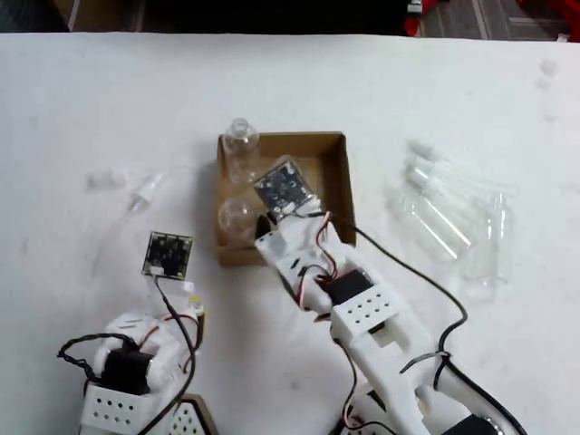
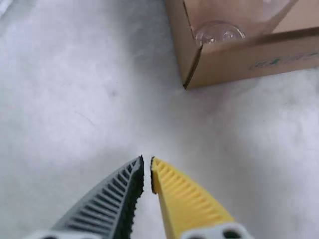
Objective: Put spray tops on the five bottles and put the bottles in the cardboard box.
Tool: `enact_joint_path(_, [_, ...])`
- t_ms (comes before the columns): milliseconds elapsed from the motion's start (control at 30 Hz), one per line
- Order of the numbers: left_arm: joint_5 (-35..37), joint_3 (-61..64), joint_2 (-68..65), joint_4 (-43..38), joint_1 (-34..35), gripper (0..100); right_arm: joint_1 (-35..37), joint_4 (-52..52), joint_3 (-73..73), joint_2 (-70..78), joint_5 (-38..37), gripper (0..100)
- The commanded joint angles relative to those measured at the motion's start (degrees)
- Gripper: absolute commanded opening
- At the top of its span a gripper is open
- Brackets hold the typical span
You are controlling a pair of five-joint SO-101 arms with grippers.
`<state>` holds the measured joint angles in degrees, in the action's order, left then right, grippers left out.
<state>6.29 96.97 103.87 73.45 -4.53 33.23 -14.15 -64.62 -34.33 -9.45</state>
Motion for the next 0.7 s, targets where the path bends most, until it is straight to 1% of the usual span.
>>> enact_joint_path(0, [0.79,0.00,0.48,0.35,-0.75,3,-1.45,-0.13,2.73,-0.22,-0.53,1.5])
enact_joint_path(133, [0.79,0.00,0.48,0.35,-0.75,3,-3.30,-0.13,2.81,-0.31,-0.62,1.5])
enact_joint_path(300, [0.79,0.00,0.48,0.35,-0.75,3,-2.68,0.04,2.81,0.13,-0.62,1.5])
enact_joint_path(400, [0.79,0.00,0.48,0.35,-0.75,3,0.84,0.22,2.81,0.13,-0.62,1.5])
enact_joint_path(467, [0.79,0.00,0.48,0.35,-0.75,3,1.71,0.13,2.81,0.04,-0.62,1.5])
enact_joint_path(667, [0.79,0.00,0.48,0.35,-0.75,3,-2.51,0.22,2.81,0.04,-0.44,1.5])
